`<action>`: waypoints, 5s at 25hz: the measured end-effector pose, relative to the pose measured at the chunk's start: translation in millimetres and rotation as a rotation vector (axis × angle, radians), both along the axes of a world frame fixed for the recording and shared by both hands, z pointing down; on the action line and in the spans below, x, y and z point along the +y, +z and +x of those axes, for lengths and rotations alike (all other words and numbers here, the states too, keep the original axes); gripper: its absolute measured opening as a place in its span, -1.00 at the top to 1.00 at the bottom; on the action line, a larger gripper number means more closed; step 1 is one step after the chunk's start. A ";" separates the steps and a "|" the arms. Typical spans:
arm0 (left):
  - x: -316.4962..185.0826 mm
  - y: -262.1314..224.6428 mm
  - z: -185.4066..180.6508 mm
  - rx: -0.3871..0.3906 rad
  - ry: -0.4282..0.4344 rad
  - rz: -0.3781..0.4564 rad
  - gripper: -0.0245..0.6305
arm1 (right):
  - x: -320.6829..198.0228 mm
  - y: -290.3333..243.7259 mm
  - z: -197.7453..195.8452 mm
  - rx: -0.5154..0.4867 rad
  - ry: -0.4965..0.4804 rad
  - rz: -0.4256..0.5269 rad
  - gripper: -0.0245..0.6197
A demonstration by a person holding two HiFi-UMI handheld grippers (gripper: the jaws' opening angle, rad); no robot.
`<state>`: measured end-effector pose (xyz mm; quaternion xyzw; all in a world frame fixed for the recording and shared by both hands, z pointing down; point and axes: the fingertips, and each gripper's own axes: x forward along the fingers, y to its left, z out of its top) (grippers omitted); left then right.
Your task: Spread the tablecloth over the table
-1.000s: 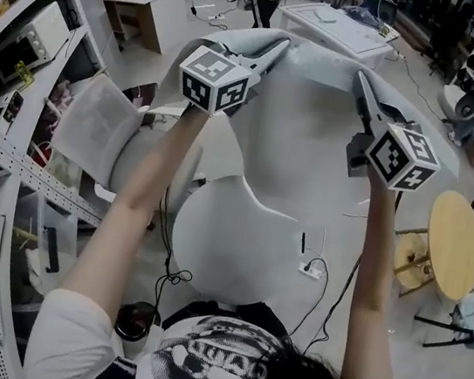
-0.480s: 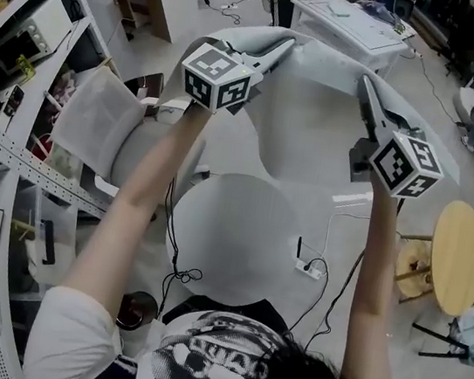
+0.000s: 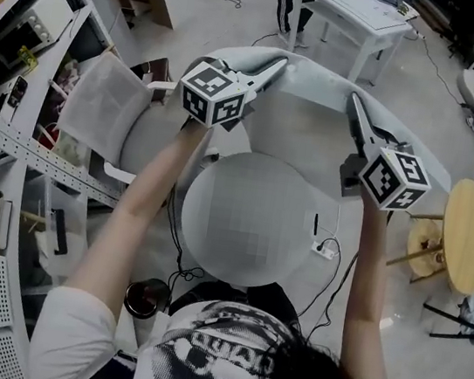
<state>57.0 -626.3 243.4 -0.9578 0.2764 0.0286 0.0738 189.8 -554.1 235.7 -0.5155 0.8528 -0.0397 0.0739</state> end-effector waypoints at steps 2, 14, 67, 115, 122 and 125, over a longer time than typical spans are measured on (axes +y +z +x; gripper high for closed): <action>16.1 11.8 -10.2 -0.003 0.009 -0.024 0.71 | 17.9 12.2 -10.5 -0.021 0.002 -0.022 0.71; 116.1 70.5 -84.6 -0.017 0.058 -0.132 0.70 | 128.8 70.3 -87.9 -0.122 0.023 -0.117 0.72; 398.0 421.4 -174.6 0.198 -0.225 -1.047 0.64 | 397.4 414.0 -146.5 -0.543 -0.093 -0.848 0.82; 519.8 375.9 -130.0 0.102 -0.343 -0.898 0.36 | 491.6 368.0 -102.4 -0.435 -0.204 -0.713 0.66; 551.0 319.8 -121.2 0.121 -0.319 -0.838 0.40 | 510.1 325.1 -109.0 -0.289 -0.242 -0.594 0.69; 561.4 299.0 -119.3 0.102 -0.297 -0.802 0.45 | 511.8 305.8 -109.5 -0.290 -0.246 -0.552 0.70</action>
